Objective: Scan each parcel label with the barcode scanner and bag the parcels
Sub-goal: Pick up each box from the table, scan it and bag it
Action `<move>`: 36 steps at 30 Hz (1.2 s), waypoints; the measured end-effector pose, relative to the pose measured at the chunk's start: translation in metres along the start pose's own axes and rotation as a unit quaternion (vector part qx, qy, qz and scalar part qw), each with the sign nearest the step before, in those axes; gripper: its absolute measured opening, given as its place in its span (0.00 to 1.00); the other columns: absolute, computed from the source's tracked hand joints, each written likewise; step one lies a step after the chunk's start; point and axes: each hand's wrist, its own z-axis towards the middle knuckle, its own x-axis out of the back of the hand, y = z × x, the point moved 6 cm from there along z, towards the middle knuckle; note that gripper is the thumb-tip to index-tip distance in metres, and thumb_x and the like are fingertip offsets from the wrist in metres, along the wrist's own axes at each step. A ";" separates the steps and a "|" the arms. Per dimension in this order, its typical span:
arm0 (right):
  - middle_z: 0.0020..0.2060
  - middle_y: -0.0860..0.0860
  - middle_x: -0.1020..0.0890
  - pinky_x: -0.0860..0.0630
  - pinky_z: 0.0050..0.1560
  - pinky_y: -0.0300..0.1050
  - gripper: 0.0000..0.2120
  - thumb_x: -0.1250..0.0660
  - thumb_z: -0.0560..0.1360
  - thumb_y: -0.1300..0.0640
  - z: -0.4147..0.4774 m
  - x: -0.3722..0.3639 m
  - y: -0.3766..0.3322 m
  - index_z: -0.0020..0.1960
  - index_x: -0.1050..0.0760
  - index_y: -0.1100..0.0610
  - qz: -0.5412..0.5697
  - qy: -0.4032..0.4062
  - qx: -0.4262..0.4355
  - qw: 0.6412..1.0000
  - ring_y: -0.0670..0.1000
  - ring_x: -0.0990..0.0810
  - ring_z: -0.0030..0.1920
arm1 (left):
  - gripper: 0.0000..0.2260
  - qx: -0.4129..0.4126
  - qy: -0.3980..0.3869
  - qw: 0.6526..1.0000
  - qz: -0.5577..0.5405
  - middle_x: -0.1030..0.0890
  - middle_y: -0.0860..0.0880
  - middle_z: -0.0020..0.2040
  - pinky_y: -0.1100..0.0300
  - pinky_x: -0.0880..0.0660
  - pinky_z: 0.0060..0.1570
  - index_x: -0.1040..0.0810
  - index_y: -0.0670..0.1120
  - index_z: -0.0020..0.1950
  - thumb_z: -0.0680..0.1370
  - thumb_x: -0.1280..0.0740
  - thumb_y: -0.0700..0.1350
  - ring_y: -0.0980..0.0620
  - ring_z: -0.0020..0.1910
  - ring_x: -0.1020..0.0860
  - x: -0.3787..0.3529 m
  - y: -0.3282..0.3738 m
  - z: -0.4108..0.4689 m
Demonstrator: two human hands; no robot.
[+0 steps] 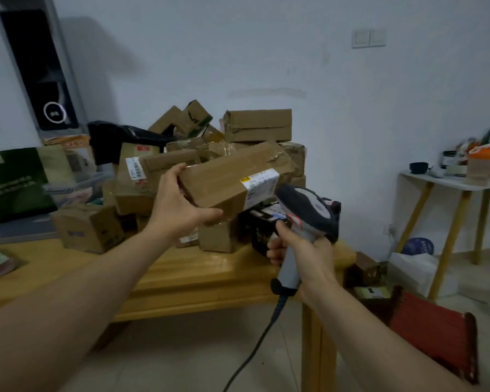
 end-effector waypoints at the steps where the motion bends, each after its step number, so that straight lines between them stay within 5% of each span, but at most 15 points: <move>1: 0.28 0.52 0.20 0.24 0.30 0.42 0.06 0.28 0.73 0.57 -0.008 -0.013 0.000 0.41 0.23 0.59 -0.020 -0.028 0.002 0.999 0.48 0.22 0.27 | 0.49 -0.018 0.018 0.999 0.029 0.36 0.47 0.70 0.50 0.31 0.66 0.42 0.49 0.74 0.60 0.18 0.43 0.51 0.66 0.34 0.017 0.000 -0.006; 9: 0.25 0.49 0.24 0.28 0.27 0.39 0.07 0.27 0.71 0.62 -0.058 -0.106 0.017 0.43 0.25 0.58 -0.148 -0.160 0.012 0.976 0.45 0.27 0.24 | 0.51 -0.039 0.086 0.984 0.149 0.35 0.45 0.69 0.47 0.32 0.68 0.42 0.44 0.74 0.58 0.17 0.46 0.47 0.67 0.32 0.139 -0.028 -0.045; 14: 0.27 0.51 0.24 0.28 0.27 0.38 0.07 0.28 0.71 0.63 -0.085 -0.133 0.026 0.44 0.25 0.59 -0.180 -0.199 0.016 0.963 0.45 0.27 0.24 | 0.49 -0.017 0.125 0.975 0.183 0.34 0.45 0.69 0.54 0.34 0.65 0.41 0.44 0.74 0.60 0.18 0.42 0.48 0.66 0.33 0.191 -0.042 -0.060; 18: 0.27 0.51 0.24 0.28 0.26 0.39 0.07 0.27 0.71 0.63 -0.098 -0.145 0.029 0.44 0.26 0.58 -0.144 -0.220 -0.014 0.965 0.46 0.27 0.25 | 0.47 0.101 0.141 0.983 0.064 0.32 0.47 0.68 0.51 0.30 0.62 0.40 0.47 0.74 0.61 0.18 0.46 0.48 0.64 0.31 0.212 -0.067 -0.064; 23: 0.26 0.52 0.25 0.30 0.26 0.41 0.09 0.28 0.71 0.63 -0.108 -0.157 0.021 0.35 0.27 0.59 -0.020 -0.232 -0.063 0.970 0.48 0.29 0.24 | 0.60 0.214 0.160 0.954 -0.134 0.29 0.47 0.64 0.47 0.25 0.61 0.39 0.45 0.75 0.46 0.20 0.56 0.46 0.61 0.27 0.218 -0.102 -0.082; 31: 0.24 0.51 0.27 0.32 0.22 0.36 0.08 0.29 0.70 0.63 -0.114 -0.179 0.022 0.35 0.27 0.59 0.118 -0.245 -0.172 0.947 0.46 0.32 0.20 | 0.65 0.234 0.178 0.944 -0.153 0.27 0.47 0.61 0.48 0.25 0.61 0.35 0.45 0.71 0.37 0.19 0.63 0.47 0.60 0.25 0.214 -0.127 -0.094; 36: 0.23 0.51 0.28 0.33 0.21 0.36 0.09 0.30 0.71 0.63 -0.111 -0.186 0.022 0.35 0.27 0.58 0.148 -0.237 -0.188 0.942 0.46 0.33 0.19 | 0.61 0.232 0.178 0.943 -0.161 0.28 0.47 0.62 0.48 0.25 0.62 0.36 0.46 0.72 0.41 0.19 0.59 0.47 0.60 0.26 0.212 -0.128 -0.093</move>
